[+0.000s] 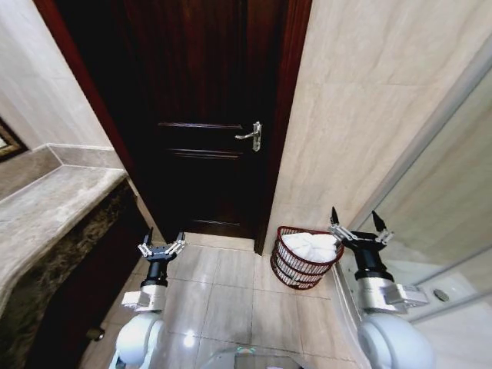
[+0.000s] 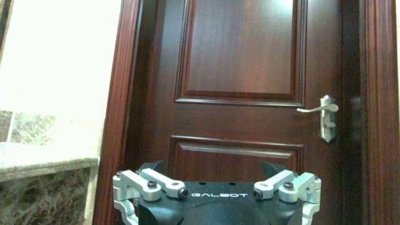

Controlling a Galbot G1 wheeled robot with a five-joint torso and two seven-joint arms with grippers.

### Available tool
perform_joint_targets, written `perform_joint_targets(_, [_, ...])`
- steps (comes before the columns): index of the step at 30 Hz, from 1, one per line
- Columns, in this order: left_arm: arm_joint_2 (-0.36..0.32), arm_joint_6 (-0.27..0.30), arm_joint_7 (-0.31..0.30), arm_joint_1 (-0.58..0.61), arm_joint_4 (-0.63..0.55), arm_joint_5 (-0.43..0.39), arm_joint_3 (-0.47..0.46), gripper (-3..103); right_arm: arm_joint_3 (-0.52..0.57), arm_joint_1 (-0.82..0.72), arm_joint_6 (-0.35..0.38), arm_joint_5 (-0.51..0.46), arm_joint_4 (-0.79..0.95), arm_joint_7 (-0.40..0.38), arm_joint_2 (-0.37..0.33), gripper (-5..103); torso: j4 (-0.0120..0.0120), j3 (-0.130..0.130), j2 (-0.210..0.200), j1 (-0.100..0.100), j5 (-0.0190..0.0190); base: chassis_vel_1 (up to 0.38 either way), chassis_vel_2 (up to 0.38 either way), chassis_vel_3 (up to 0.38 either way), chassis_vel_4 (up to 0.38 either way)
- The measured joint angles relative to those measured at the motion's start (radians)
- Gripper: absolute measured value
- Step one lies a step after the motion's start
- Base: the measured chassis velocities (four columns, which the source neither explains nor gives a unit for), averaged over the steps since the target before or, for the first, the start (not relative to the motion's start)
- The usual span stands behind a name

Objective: Discard the used towel into the hamper.

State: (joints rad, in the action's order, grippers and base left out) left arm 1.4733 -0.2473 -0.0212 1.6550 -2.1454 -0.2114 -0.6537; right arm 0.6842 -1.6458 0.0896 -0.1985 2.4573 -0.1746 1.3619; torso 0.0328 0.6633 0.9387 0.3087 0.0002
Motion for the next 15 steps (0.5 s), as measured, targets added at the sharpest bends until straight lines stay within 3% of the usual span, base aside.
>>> perform_joint_targets(8, [0.003, 0.008, 0.004, -0.002, 0.007, 0.011, -0.001, 100, -0.012, 0.040, 0.029, 0.010, -0.013, -0.037, -0.008, 100, 0.0001, 0.014, 0.024, 0.011, 0.0000, 0.000, 0.000, 0.000, 0.000])
perform_joint_targets(15, [-0.032, 0.026, 0.003, -0.016, 0.002, -0.006, -0.009, 100, 0.006, 0.042, 0.039, 0.031, -0.021, -0.052, 0.038, 100, 0.0000, 0.032, 0.059, 0.027, -0.0002, 0.000, 0.000, 0.000, 0.000])
